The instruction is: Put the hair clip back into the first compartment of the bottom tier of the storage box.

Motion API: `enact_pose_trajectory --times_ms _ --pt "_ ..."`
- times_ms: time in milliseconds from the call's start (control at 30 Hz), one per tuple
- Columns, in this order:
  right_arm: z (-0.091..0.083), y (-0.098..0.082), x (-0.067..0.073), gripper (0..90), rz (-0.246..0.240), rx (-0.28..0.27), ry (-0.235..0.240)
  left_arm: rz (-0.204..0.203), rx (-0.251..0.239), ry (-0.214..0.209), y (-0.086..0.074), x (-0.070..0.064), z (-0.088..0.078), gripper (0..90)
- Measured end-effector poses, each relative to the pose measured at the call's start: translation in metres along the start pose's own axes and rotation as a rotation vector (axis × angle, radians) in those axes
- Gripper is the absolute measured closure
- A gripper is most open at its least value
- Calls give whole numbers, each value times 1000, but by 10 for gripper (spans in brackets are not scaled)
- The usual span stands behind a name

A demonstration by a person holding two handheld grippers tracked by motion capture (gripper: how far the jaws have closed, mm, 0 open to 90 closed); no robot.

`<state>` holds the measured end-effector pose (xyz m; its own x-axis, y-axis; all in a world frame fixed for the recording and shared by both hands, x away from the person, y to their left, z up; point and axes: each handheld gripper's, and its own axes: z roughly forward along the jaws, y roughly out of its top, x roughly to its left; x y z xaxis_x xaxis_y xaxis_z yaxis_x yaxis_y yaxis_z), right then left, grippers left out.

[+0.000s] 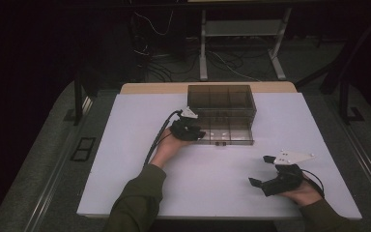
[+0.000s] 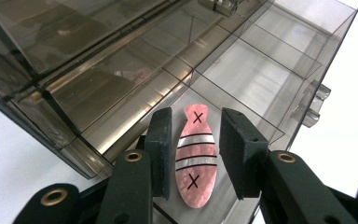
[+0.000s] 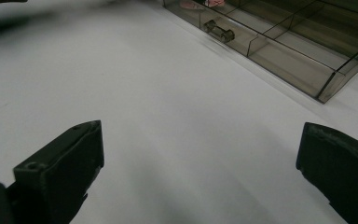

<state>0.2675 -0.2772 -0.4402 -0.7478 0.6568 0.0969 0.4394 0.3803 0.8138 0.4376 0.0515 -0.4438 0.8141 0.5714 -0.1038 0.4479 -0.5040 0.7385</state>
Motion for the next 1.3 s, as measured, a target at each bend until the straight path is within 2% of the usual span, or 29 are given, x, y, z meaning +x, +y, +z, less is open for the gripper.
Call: enact_pose_trajectory --times_ms 433,533,600,633,733,800,900,967,1033,1133,1300 --pt "0 0 -1 2 5 -4 7 -5 -23 -19 4 -6 -10 532" --pt "1 0 -2 2 4 -3 9 -18 -34 -23 5 -7 -13 494" --pt "1 0 -2 2 5 -3 9 -7 -38 -28 6 -5 -16 481" --pt "0 0 -2 2 7 -3 9 -22 -45 -28 5 -6 -16 479" --pt "0 0 -3 2 5 -3 9 -29 -44 -31 6 -6 -19 472" --pt "0 0 -3 2 4 -4 9 -13 -50 -30 6 -6 -20 467" --pt "0 0 -3 2 5 -3 9 -12 -59 -34 6 -7 -23 456" --pt "0 1 -3 2 5 -3 9 -26 -63 -31 5 -9 -25 448" --pt "0 1 -3 2 9 -6 9 -14 -64 -33 5 -9 -27 440" --pt "0 1 -3 2 8 -8 9 -22 -69 -37 3 -10 -31 432" --pt "0 0 -4 2 9 -7 9 -11 -74 -35 2 -10 -35 421"
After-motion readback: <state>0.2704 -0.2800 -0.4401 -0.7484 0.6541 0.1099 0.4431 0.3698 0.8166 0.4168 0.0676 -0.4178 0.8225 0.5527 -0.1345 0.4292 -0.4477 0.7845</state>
